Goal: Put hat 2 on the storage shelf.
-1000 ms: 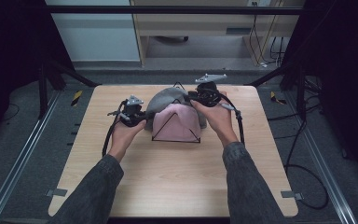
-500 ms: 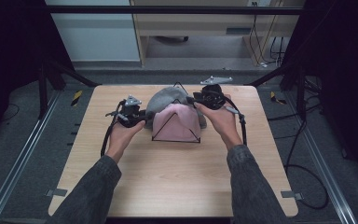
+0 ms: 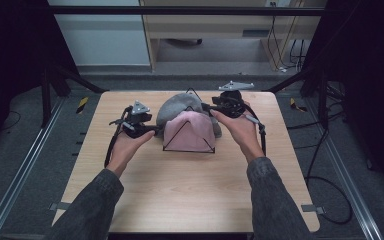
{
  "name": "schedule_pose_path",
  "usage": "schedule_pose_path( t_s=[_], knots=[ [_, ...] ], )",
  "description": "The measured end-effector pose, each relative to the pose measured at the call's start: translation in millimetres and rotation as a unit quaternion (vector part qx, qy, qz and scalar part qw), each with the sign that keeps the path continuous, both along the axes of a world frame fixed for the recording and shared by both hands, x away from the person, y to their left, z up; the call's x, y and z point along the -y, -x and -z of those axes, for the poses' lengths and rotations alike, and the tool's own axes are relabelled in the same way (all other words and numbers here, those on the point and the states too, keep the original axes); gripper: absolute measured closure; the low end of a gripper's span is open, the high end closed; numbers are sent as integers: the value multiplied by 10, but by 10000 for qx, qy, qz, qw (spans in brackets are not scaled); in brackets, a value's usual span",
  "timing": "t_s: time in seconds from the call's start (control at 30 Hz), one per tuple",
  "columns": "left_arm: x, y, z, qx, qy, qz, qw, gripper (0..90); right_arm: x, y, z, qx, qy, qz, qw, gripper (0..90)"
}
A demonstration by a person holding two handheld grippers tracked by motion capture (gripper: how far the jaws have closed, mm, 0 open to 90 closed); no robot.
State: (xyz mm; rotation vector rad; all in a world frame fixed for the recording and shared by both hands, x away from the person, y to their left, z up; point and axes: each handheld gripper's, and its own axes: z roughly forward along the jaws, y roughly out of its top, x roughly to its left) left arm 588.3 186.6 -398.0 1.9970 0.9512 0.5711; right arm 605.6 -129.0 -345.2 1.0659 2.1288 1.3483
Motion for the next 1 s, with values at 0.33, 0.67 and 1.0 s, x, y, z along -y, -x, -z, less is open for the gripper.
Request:
schedule_pose_path(
  t_s=[0.33,0.67,1.0],
  knots=[
    [-129,138,-124,-82,-3,-30,10000,251,-5,87,-87,16,-79,126,9999,382],
    [-216,323,-303,-143,40,121,9998,161,7,220,-178,1,-146,265,9995,294],
    [-190,556,-371,-146,-1,376,9992,108,-23,395,-241,-66,-105,181,9998,162]
  ],
)
